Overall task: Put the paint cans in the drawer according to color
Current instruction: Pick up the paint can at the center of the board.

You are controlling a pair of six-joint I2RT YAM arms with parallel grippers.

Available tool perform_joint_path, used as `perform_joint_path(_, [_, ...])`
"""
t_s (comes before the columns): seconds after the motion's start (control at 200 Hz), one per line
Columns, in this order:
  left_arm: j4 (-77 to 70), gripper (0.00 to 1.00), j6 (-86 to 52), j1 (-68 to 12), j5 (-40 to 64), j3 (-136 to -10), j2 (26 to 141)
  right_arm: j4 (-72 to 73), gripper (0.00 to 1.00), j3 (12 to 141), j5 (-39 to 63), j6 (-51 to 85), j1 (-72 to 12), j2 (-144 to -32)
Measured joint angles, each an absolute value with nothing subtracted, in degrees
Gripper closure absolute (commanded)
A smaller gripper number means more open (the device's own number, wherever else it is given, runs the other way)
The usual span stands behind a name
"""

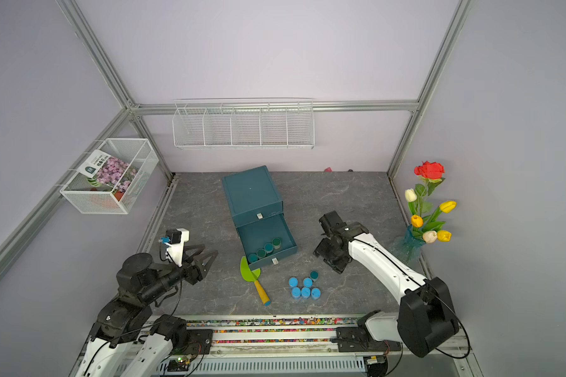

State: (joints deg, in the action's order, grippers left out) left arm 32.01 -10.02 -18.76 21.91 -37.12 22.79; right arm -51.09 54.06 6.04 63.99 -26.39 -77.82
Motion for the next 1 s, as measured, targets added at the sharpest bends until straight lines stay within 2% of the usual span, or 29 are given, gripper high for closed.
perform_joint_path(0.205, [32.01, 0.36, -10.02, -18.76, 21.89, -37.12, 22.92, -45.25, 0.3, 49.52, 10.37, 64.27, -28.62, -81.82])
perform_joint_path(0.415, [32.01, 0.36, -10.04, -18.76, 21.89, -37.12, 22.92, -41.74, 0.36, 49.25, 11.51, 64.79, -31.03, -85.41])
perform_joint_path(0.54, [32.01, 0.36, -10.02, -18.76, 21.89, -37.12, 22.92, -41.17, 0.45, 49.23, 11.07, 64.9, -31.07, -85.56])
perform_joint_path(0.72, [32.01, 0.36, -10.02, -18.76, 21.91, -37.12, 22.92, -40.82, 0.51, 48.62, 10.39, 65.08, -31.07, -87.09])
perform_joint_path(0.82, [32.01, 0.36, -10.02, -18.76, 21.91, -37.12, 22.92, -40.86, 0.59, 48.18, 10.09, 65.14, -31.07, -87.83])
perform_joint_path(0.935, [32.01, 0.36, -10.02, -18.76, 21.89, -37.12, 22.92, -41.12, 0.78, 48.14, 9.54, 66.02, -31.07, -87.46])
perform_joint_path(1.0, [32.01, 0.36, -10.04, -18.76, 21.89, -37.12, 22.92, -41.5, 0.85, 48.16, 8.8, 65.84, -31.07, -86.83])
